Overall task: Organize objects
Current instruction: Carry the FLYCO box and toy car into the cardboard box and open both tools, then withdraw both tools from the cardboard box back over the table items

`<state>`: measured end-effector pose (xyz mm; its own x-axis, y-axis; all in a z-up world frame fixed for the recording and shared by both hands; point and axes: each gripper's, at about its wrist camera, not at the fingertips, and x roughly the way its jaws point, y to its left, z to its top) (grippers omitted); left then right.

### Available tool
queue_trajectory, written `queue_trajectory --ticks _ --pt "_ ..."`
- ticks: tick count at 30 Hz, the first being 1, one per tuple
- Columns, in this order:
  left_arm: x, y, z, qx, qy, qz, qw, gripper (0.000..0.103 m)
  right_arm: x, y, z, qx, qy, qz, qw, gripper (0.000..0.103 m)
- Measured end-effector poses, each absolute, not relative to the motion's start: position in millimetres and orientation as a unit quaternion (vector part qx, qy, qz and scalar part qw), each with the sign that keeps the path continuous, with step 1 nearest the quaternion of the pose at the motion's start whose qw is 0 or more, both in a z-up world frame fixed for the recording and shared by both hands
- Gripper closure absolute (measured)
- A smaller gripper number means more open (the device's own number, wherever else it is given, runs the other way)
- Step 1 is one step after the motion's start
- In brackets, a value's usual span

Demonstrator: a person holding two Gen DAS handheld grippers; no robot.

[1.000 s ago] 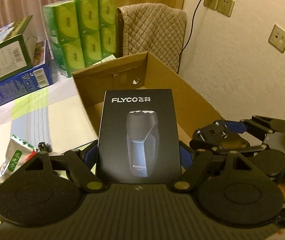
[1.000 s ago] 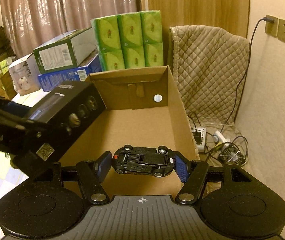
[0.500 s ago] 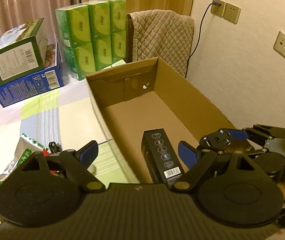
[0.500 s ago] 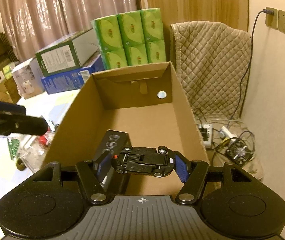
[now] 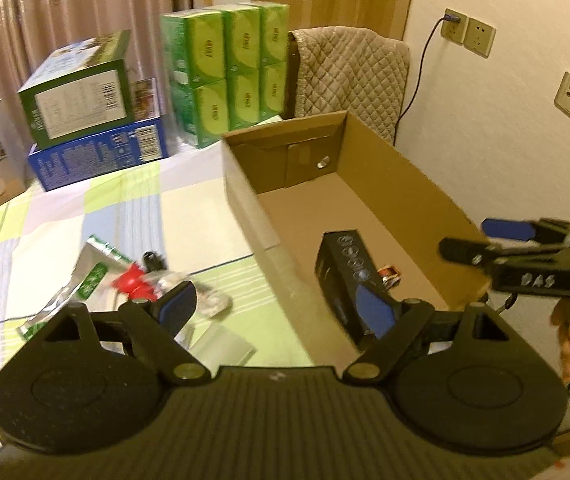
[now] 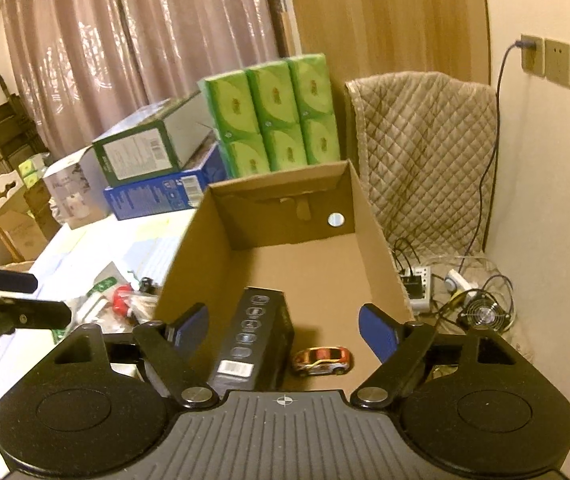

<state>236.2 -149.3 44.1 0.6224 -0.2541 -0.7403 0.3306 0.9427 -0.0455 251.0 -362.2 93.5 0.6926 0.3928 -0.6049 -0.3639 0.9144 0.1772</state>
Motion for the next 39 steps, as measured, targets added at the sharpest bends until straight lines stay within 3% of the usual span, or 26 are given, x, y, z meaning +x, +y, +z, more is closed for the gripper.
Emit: queue_trajectory --ticks 19,39 --pt "153 -14 69 0.012 0.387 -0.060 0.920 0.013 155 -264 144 0.001 0.276 0.307 0.911 0.023" --pt "156 50 -13 -0.002 0.431 -0.012 0.902 0.009 148 -174 30 -0.083 0.323 0.331 0.882 0.022"
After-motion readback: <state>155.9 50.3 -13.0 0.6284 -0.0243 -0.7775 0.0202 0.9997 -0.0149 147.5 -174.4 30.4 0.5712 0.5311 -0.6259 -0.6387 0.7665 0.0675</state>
